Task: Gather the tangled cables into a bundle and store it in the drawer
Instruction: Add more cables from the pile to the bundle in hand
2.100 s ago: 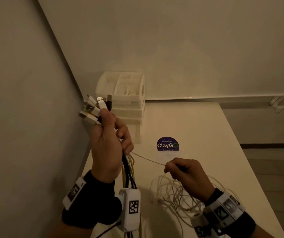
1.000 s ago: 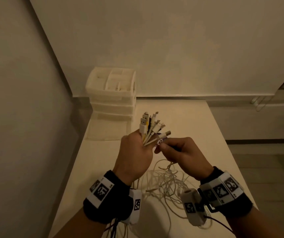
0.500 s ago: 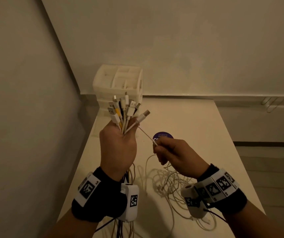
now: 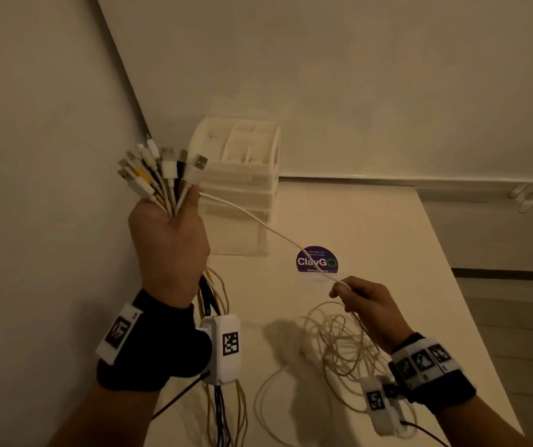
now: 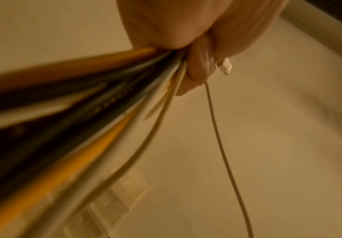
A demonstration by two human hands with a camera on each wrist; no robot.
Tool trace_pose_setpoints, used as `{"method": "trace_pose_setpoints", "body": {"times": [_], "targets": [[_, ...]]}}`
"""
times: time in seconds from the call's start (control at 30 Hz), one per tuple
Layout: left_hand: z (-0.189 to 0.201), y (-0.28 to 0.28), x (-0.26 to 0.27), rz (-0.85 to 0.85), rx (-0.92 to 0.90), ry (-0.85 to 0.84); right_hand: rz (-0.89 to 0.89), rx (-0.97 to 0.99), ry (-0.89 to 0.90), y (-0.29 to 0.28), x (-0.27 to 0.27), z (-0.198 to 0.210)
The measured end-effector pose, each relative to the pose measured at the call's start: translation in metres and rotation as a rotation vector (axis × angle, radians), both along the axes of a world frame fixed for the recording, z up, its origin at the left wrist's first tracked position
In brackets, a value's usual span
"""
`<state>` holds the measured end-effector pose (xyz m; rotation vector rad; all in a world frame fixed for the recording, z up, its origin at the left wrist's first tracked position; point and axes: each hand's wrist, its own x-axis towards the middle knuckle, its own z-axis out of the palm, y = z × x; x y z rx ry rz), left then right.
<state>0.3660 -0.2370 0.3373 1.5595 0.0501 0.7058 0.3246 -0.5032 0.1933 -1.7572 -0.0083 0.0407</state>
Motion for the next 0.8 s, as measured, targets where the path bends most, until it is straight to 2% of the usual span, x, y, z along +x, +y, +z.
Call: {"method": "trace_pose_setpoints", "body": {"times": [0.07,0.1,0.23,0.33,0.53,0.6,0.7,0.8], "targets": [[-0.005,-0.006,-0.004,-0.028,0.027,0.026,-0.025,0.122,0.040,-0.001,0.005,0.009],[-0.006,-0.008,-0.006,-0.031,0.051,0.038,-0.023,0.108,0.033,0.000,0.006,0.014],[-0.010,-0.030,-0.021,-0.065,0.144,0.051,0.040,-0.102,-0.084,0.003,0.009,0.040],[-0.014,-0.055,-0.034,-0.227,0.211,0.100,0.136,-0.184,-0.183,0.008,0.007,0.060],[-0.033,-0.077,-0.035,-0.320,0.368,-0.036,0.263,-0.301,-0.216,0.012,0.004,0.085],[-0.032,-0.077,-0.033,-0.391,0.435,-0.028,0.272,-0.232,-0.219,0.011,0.003,0.090],[-0.033,-0.080,-0.030,-0.558,0.593,0.146,0.239,-0.057,-0.215,0.008,0.006,0.096],[-0.033,-0.083,-0.031,-0.540,0.600,0.237,0.254,0.056,-0.166,0.004,0.011,0.092]]}}
